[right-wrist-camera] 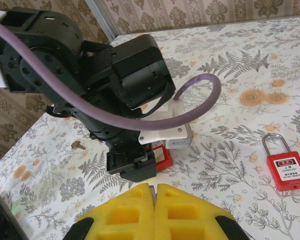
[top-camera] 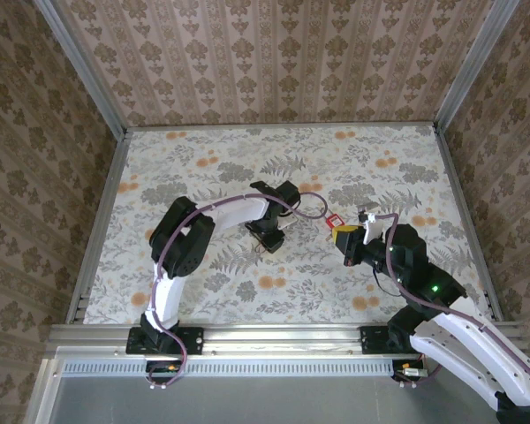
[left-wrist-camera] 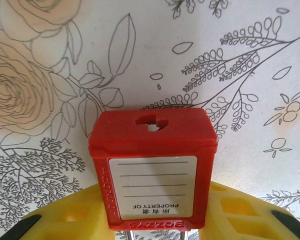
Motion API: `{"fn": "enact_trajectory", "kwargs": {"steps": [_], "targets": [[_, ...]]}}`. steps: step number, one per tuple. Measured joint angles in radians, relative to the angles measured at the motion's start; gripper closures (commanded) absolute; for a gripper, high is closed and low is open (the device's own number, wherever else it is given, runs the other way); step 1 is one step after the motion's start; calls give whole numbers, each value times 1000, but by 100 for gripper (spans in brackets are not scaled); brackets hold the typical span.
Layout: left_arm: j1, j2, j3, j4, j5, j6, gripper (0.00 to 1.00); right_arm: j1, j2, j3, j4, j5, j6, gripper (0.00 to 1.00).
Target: Unlock with the key
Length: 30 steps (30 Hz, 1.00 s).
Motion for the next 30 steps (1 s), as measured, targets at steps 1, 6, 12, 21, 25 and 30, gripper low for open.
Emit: {"fn": "enact_trajectory", "kwargs": {"steps": [1, 6, 12, 21, 25, 30], "targets": [[0, -17, -22, 25, -3, 0, 66, 0, 0, 0, 0, 0, 0, 96], [-4, -152, -147, 153, -15, 0, 66, 0, 15, 11, -1, 0, 0, 96], [-48, -321, -281, 331, -48, 2, 65, 0, 58, 42, 0, 0, 1, 96], [-124, -573, -606, 632, -132, 29, 63, 1, 106, 77, 17, 0, 43, 97], [-145, -671, -693, 722, -151, 45, 63, 1, 123, 77, 43, 6, 73, 97], [-202, -776, -769, 846, -188, 80, 64, 13, 148, 77, 73, 12, 92, 97]]}}
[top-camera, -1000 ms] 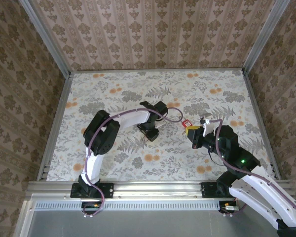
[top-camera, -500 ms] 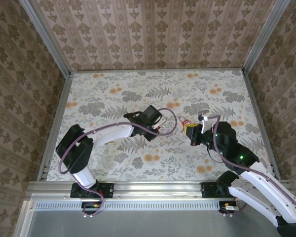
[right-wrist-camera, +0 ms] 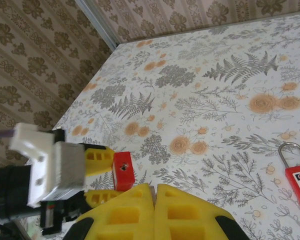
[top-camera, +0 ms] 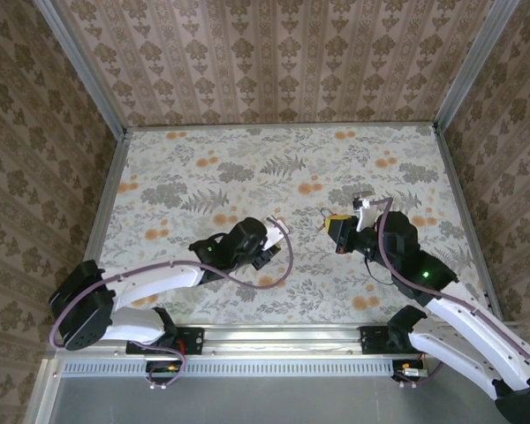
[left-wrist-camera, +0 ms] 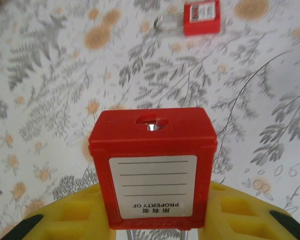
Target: Unlock with the key
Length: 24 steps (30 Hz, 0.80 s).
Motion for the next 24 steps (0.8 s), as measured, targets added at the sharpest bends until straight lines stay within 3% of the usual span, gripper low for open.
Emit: {"fn": "enact_trajectory", "kwargs": {"steps": [12, 24], "targets": [[-111, -91, -51, 150, -85, 66, 68, 98, 21, 0, 47, 60, 39, 96], [-133, -91, -51, 154, -89, 84, 68, 155, 76, 0, 129, 74, 84, 97]]}}
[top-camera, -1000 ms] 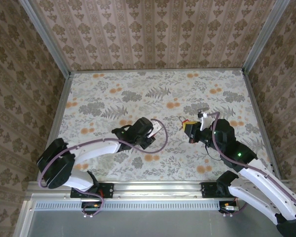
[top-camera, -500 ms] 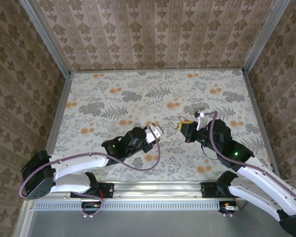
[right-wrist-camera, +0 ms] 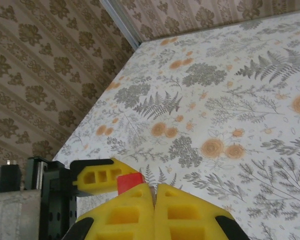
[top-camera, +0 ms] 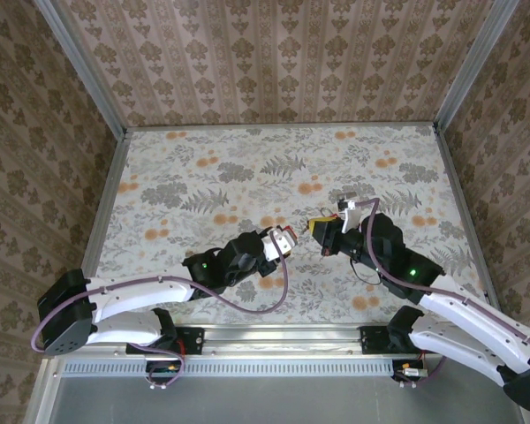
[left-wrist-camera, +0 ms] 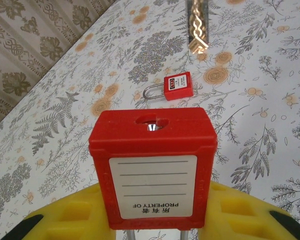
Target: Unlock with the key
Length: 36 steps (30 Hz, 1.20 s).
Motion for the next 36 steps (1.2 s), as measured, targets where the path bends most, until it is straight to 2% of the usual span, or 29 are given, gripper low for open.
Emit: {"fn": "enact_trajectory", "kwargs": {"steps": [9, 36], "targets": [[0, 14, 1, 2, 4, 0, 68, 69, 12, -1, 48, 64, 27, 97], [0, 20, 16, -6, 38, -4, 68, 87, 50, -30, 74, 98, 31, 97]]}}
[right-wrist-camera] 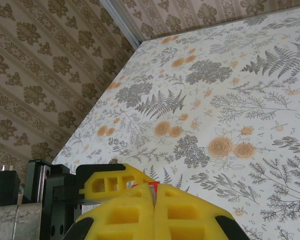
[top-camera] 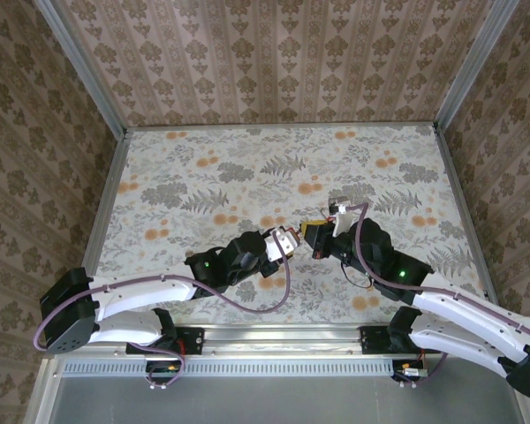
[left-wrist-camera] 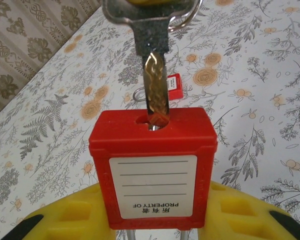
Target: Unlock with the key
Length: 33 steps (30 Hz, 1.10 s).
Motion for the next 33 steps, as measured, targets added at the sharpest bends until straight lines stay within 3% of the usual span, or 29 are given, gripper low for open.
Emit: {"fn": "enact_trajectory", "kwargs": {"steps": [33], "targets": [[28, 3, 14, -26, 23, -31, 69, 27, 46, 0, 39, 51, -2, 97]]}}
